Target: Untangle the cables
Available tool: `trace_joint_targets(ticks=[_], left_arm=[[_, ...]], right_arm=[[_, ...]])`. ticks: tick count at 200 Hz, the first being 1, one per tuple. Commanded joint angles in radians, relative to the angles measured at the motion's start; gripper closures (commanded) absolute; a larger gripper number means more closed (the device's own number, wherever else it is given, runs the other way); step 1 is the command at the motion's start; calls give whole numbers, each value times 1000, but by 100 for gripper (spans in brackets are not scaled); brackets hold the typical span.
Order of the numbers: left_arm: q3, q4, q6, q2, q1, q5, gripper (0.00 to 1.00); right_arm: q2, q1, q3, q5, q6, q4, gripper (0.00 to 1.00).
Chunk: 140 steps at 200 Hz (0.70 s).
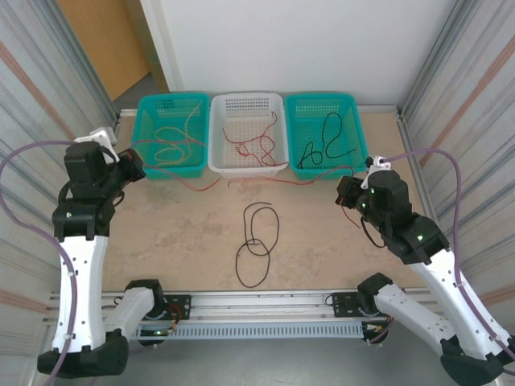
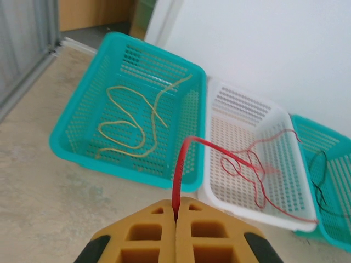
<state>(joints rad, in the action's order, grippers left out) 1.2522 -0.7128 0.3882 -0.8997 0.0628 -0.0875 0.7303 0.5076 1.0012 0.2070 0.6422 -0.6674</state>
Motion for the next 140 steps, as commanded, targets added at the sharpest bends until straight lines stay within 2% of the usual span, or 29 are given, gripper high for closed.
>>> trace_joint_targets(ticks=[1,29,56,75,118,140], left_arm=[[26,-7,-10,-12,19,-57,100],[31,36,56,-51,20,-122,100],[-8,245,195,-73,20,-297,100],[6,382,284,-114,8,-353,100],[62,714,318,-245,-142,-264,100],[143,786,276,-368,-231,-236,100]], right_arm=[[-17,-36,19,2,-30,-38,100],[-23,-53,28,12,-33,-63,100],[-30,-54,11,-54,-34,-39,100],[-42,-53,-12,-82,-27,-10,100],[-52,-52,-30,-129,-11,20,100],[-57,-49,-32,-144,-7,16,100]])
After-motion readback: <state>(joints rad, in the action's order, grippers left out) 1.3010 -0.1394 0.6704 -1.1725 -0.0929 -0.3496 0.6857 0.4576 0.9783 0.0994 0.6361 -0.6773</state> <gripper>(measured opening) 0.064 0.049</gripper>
